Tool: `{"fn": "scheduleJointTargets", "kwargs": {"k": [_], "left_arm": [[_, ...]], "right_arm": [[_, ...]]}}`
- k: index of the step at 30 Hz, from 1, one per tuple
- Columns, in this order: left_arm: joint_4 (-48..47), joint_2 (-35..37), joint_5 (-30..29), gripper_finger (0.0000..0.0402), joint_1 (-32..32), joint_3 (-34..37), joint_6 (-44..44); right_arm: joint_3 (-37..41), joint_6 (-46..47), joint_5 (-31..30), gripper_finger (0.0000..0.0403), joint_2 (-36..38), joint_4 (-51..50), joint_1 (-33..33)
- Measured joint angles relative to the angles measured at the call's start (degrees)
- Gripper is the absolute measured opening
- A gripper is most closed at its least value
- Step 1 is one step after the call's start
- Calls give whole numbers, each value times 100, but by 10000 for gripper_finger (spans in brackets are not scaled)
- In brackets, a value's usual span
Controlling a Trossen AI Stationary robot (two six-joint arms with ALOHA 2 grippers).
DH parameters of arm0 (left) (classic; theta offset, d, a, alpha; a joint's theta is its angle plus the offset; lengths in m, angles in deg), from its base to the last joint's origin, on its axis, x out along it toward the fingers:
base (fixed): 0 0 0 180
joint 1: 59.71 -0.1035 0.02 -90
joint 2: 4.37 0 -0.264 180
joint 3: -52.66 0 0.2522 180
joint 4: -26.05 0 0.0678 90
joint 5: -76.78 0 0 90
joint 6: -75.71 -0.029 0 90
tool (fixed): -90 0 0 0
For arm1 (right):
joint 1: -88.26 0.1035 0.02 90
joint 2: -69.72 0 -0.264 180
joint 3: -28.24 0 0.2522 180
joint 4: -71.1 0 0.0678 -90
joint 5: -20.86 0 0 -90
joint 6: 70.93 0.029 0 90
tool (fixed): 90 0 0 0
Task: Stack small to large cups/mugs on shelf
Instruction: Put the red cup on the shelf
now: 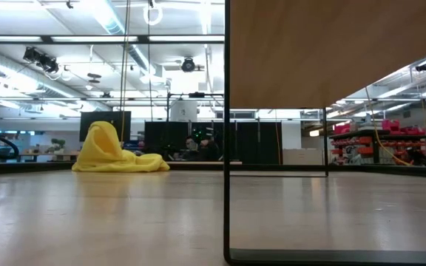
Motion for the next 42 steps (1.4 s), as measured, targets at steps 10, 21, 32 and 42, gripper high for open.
{"fn": "scheduleJointTargets", "kwargs": {"k": [10, 21, 32, 42], "left_arm": [[260, 0, 157, 62, 2, -2, -111], [201, 0, 133, 69, -44, -2, -125], [219, 0, 135, 88, -46, -4, -122], [408, 0, 135, 98, -46, -7, -180]], "right_arm": [[0, 261, 60, 0, -2, -279, 0], [0, 301, 58, 0, -2, -292, 171], [2, 297, 36, 3, -2, -191, 114], [2, 295, 36, 3, -2, -194, 92]]}}
